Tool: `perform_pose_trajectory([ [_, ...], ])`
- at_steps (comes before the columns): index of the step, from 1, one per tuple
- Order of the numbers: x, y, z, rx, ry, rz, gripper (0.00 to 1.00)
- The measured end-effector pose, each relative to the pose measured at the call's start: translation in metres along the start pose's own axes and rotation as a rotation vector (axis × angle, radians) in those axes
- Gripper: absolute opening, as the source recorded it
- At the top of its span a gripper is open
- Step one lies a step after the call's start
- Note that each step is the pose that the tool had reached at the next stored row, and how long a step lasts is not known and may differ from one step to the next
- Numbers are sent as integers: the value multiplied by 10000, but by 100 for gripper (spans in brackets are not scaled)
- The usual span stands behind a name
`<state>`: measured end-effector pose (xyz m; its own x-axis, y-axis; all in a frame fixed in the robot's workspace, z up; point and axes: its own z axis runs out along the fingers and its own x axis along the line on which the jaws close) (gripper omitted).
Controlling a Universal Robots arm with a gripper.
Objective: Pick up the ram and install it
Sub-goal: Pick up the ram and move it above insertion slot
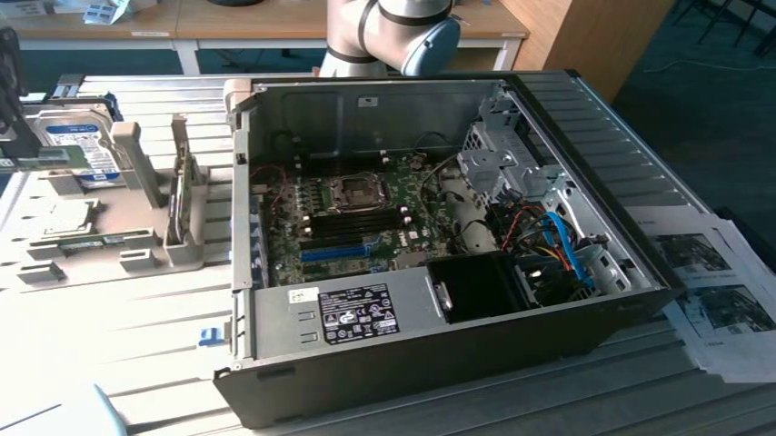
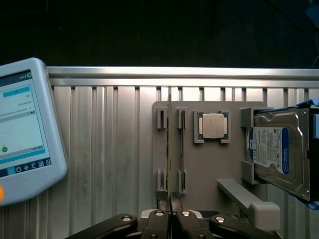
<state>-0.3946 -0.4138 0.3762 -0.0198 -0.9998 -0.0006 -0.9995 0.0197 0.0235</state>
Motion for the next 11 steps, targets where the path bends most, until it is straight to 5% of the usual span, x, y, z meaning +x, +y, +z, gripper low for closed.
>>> perform_pose_trajectory([
  [11,0,1,-46,1,-1,0,12],
])
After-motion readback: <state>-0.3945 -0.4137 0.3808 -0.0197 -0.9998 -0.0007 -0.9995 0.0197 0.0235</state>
